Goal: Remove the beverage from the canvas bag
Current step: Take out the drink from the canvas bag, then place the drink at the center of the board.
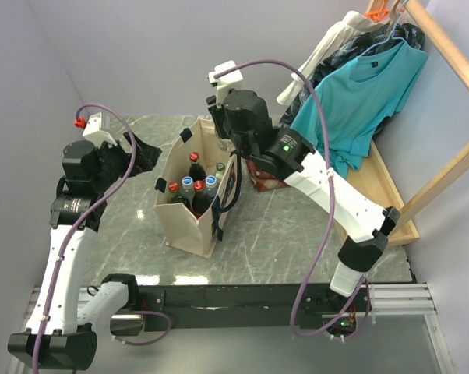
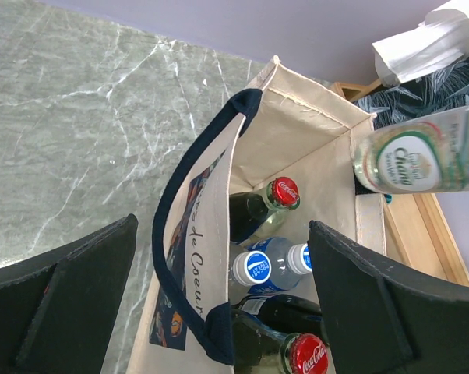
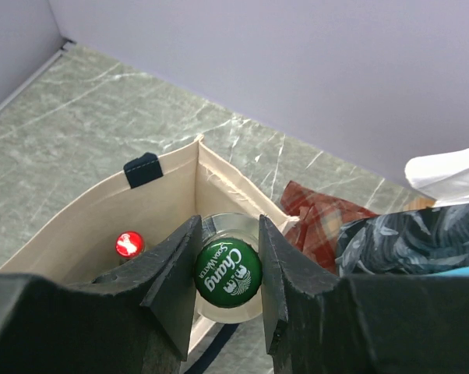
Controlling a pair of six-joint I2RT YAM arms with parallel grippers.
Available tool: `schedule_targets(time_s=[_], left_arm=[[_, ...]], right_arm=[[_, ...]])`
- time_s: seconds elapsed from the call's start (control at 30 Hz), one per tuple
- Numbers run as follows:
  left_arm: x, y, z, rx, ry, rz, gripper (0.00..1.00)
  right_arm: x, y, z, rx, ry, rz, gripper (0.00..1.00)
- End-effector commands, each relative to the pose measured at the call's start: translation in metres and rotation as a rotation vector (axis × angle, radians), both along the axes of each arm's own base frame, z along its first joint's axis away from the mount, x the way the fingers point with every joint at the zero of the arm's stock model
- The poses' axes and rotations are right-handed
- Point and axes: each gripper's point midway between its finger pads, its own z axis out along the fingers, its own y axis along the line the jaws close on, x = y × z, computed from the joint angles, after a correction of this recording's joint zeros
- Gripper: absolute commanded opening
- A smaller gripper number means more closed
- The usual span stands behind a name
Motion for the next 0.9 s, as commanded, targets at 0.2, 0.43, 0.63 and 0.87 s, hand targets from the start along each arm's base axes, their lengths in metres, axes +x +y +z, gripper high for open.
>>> schedule_targets(time_s=[0.2,0.43,0.63,0.87], left_arm=[[-0.005,-0.003,0.029,0.01,-0.083,-0.027,0.96],[-0.016,-0.005,0.041,-0.007,-0.201,-0.038,0.96],[-0.011,-0.006,0.031,-0.018,-0.154,-0.037,0.96],[-0.009,-0.006,0.027,-0.035,-0.13,-0.031,0.96]], right_arm=[[-0.024,-0.049,0.105,0.234,-0.204,-0.072,0.0],[-0.027,-0.068,0.097,0.225,-0.215,-0.135,0.0],[-0.032,-0.081,0.093,0.221,-0.217,-0.162,0.0],[-0.045,-0.11,0.058,0.245,-0.198,-0.204,0.0]])
